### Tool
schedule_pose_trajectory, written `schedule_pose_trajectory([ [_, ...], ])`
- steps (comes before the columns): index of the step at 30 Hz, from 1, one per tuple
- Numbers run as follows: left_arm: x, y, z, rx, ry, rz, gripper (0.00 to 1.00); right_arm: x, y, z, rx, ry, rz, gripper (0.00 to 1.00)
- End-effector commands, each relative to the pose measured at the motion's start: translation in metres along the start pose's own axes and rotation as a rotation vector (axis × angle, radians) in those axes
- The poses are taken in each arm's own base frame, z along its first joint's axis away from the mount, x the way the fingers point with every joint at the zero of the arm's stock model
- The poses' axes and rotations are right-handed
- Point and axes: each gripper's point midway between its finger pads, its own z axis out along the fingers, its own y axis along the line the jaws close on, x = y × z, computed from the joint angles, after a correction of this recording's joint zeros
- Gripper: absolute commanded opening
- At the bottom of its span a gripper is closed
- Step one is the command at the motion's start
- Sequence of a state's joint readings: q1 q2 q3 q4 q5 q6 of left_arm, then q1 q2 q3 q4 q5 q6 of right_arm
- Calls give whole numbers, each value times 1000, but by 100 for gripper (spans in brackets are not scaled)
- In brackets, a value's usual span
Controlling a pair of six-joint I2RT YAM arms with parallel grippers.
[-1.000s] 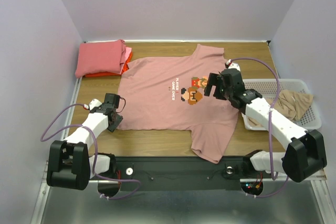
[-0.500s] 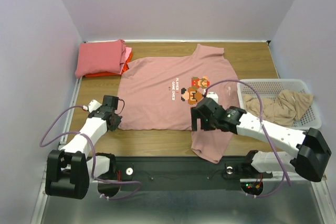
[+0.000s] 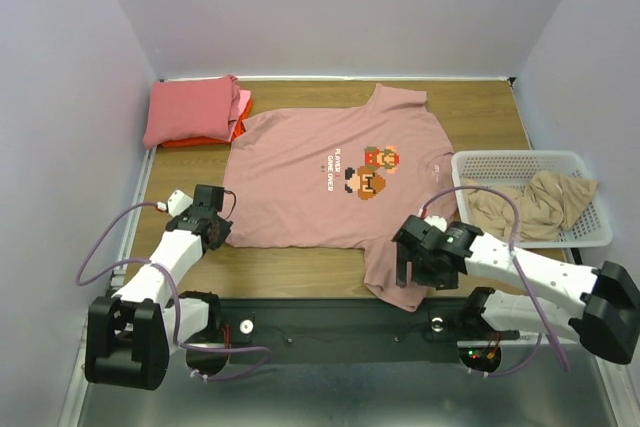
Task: Fold and stack the t-shirts
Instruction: Flatten the tshirt out
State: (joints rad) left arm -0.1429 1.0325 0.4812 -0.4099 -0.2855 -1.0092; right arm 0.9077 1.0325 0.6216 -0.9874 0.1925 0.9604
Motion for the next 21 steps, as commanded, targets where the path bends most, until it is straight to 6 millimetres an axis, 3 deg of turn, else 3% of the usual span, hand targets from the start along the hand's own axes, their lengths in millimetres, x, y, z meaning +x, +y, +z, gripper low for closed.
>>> schedule_pose_trajectory([
  [1,0,4,1,2,-12,-4,0,11,-1,4,31,66,-34,87],
  [4,0,5,0,1,-14,-6,0,10,10,8,-2,78,-61,82],
  [6,-1,4,-1,6,-16,-8,0,16,27,13,-87,109,-74,81],
  [8,-2,3,-1,7,-18,-8,0,32,32,21,-128,178,-83,78],
  [13,-2,3,-1,0,-18,-8,0,47,24,30,-99,240,-113,73],
  [16,-1,8,0,-21,-19,-15,0,56,18,33,-78,276,-122,56],
  [19,0,11,-1,-26,-18,-30,0,48,14,27,-42,233,-110,5],
  [21,-1,9,-4,-13,-20,-41,0,39,9,20,-19,186,-92,0],
])
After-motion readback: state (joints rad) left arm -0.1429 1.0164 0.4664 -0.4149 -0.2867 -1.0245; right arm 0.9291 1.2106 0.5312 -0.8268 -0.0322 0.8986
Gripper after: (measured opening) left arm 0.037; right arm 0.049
